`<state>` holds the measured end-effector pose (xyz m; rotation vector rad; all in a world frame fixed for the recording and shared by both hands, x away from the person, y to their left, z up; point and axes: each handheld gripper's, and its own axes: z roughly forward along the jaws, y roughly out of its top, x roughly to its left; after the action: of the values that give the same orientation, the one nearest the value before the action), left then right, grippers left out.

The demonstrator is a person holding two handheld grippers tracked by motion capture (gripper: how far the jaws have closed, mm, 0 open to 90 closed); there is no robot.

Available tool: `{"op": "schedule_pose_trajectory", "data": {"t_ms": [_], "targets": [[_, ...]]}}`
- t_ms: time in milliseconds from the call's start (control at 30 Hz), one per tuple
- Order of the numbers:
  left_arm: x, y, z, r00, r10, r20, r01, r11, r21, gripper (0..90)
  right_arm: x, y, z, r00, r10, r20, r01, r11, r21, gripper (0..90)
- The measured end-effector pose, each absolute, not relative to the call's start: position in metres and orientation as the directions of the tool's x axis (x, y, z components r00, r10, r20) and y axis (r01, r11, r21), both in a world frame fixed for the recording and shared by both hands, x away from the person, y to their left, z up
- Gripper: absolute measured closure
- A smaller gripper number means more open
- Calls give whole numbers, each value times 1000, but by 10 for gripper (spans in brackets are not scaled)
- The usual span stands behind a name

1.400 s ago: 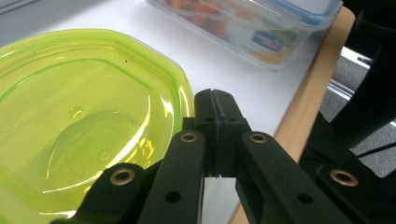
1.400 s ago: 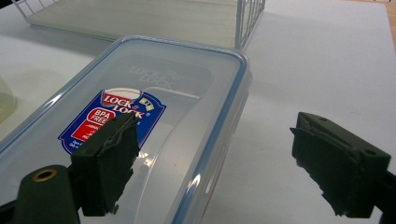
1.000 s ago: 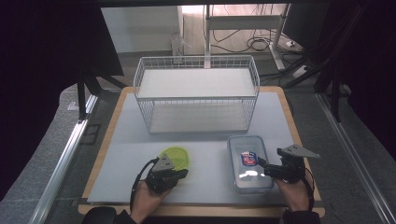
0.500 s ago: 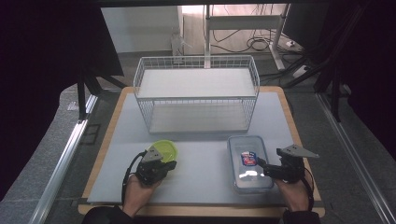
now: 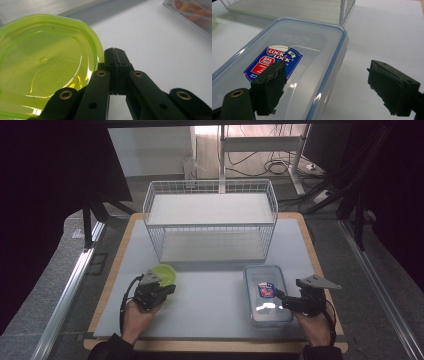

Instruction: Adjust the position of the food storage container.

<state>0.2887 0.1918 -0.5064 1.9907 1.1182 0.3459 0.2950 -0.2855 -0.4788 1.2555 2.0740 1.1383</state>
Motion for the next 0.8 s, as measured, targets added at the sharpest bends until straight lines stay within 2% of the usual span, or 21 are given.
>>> {"op": "schedule_pose_trajectory", "data": {"t_ms": [500,667,800], "targets": [[296,212,-506,512,850,-124,607,-256,752,900,295,-286,-478,-476,878,43,504,232,832,169],[295,215,-507,503,856,-118,605,-252,755,899,294,-287,-477,-472,879,63,511,215,832,217],[293,213,-506,511,850,-125,595,-245,765,896,294,-290,-474,-461,884,77,519,198,831,318]]}}
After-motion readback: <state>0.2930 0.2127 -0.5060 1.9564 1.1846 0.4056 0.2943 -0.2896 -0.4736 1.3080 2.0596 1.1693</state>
